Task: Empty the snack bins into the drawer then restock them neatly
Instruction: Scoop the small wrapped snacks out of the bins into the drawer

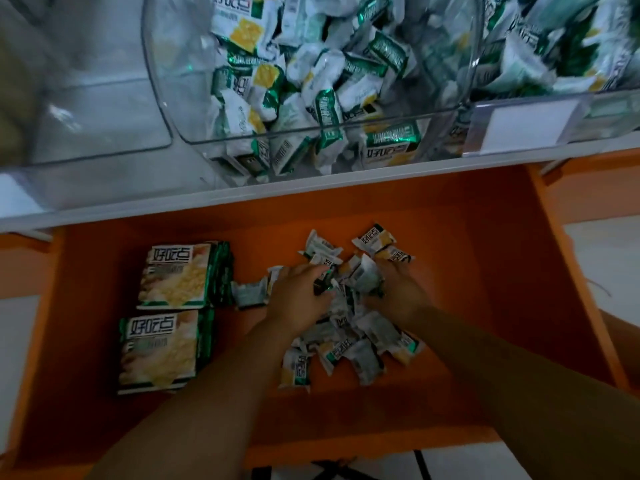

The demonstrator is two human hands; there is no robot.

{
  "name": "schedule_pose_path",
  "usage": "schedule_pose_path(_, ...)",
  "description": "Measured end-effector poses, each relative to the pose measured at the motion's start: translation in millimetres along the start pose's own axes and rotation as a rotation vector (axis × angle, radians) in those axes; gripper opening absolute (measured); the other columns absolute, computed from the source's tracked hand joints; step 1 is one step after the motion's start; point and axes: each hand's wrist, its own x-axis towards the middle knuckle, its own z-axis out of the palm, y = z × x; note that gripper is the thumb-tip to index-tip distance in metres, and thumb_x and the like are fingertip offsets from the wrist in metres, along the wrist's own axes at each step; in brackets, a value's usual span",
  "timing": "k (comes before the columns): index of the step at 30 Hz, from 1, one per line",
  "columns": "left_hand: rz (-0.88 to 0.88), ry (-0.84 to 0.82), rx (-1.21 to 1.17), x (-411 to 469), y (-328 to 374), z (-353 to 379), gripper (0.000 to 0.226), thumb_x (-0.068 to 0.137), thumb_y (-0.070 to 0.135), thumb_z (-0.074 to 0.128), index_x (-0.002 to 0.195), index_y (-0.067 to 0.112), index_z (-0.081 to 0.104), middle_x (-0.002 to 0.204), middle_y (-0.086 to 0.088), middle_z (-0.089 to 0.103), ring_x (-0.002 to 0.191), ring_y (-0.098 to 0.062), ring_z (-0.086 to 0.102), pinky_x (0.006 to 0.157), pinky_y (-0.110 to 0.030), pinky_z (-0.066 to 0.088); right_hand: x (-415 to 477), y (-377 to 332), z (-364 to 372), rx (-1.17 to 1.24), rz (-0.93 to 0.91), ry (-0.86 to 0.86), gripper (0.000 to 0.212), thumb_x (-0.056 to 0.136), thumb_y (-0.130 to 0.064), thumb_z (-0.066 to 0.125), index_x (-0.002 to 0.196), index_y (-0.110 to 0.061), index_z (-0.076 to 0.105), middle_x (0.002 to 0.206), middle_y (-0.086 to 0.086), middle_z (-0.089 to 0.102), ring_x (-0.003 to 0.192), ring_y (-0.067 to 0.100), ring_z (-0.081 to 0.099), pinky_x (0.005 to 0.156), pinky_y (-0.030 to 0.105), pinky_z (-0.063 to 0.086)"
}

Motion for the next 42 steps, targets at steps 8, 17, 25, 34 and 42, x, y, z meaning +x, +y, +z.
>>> schedule_pose_path(8, 0.345, 0.341, -0.065, -55.9, 54.4, -98.7, 0.027, 0.097, 0.036, 0.055, 0.124, 0.031, 0.061, 0.116, 0.01, 0.06, 0.111, -0.009, 0.05, 0.087, -0.024, 0.041, -59.1, -64.4, -68.3, 0.061, -0.352, 0.318, 0.036, 0.096, -0.036, 0.056, 0.129, -0.022, 0.055, 0.125, -0.003, 0.056, 0.109, 0.014, 0.055, 0.089, 0.026, 0.047)
schedule_pose_path(17, 0.553, 0.68, -0.115, -68.3, 106.8, -214.3, 0.029, 0.096, 0.022, 0.059, 0.124, 0.022, 0.063, 0.112, 0.007, 0.059, 0.108, -0.011, 0.053, 0.084, -0.02, 0.039, -117.1, -170.6, -169.5, 0.169, -0.705, 0.505, 0.018, 0.099, -0.027, 0.051, 0.116, -0.031, 0.057, 0.1, -0.015, 0.054, 0.087, 0.001, 0.058, 0.068, 0.011, 0.044)
schedule_pose_path(25, 0.316, 0.353, -0.017, -7.4, 104.6, -238.4, 0.066, 0.087, 0.032, 0.072, 0.145, 0.019, 0.043, 0.146, -0.008, 0.046, 0.13, -0.025, 0.046, 0.104, -0.033, 0.04, -23.7, -199.2, -206.5, -0.138, -0.447, 0.253, 0.05, 0.098, -0.017, 0.05, 0.145, -0.024, 0.037, 0.105, 0.012, 0.06, 0.062, 0.016, 0.055, 0.053, 0.027, 0.048)
schedule_pose_path(34, 0.28, 0.316, -0.085, 9.2, 94.2, -243.4, 0.06, 0.077, 0.032, 0.081, 0.13, 0.019, 0.056, 0.131, -0.003, 0.047, 0.109, -0.014, 0.048, 0.084, -0.025, 0.039, 10.6, -199.6, -213.9, -0.392, -0.442, 0.224, 0.067, 0.086, -0.018, 0.063, 0.143, -0.04, 0.036, 0.15, 0.005, 0.023, 0.134, 0.034, 0.024, 0.105, 0.042, 0.031)
schedule_pose_path(42, 0.326, 0.276, 0.113, 5.3, 83.6, -251.1, 0.053, 0.076, 0.038, 0.081, 0.125, 0.027, 0.062, 0.143, 0.002, 0.042, 0.131, -0.017, 0.041, 0.107, -0.029, 0.035, 6.6, -198.0, -213.9, -0.302, -0.49, 0.364, 0.044, 0.085, -0.028, 0.072, 0.127, -0.028, 0.056, 0.135, 0.008, 0.045, 0.115, 0.023, 0.05, 0.085, 0.024, 0.036)
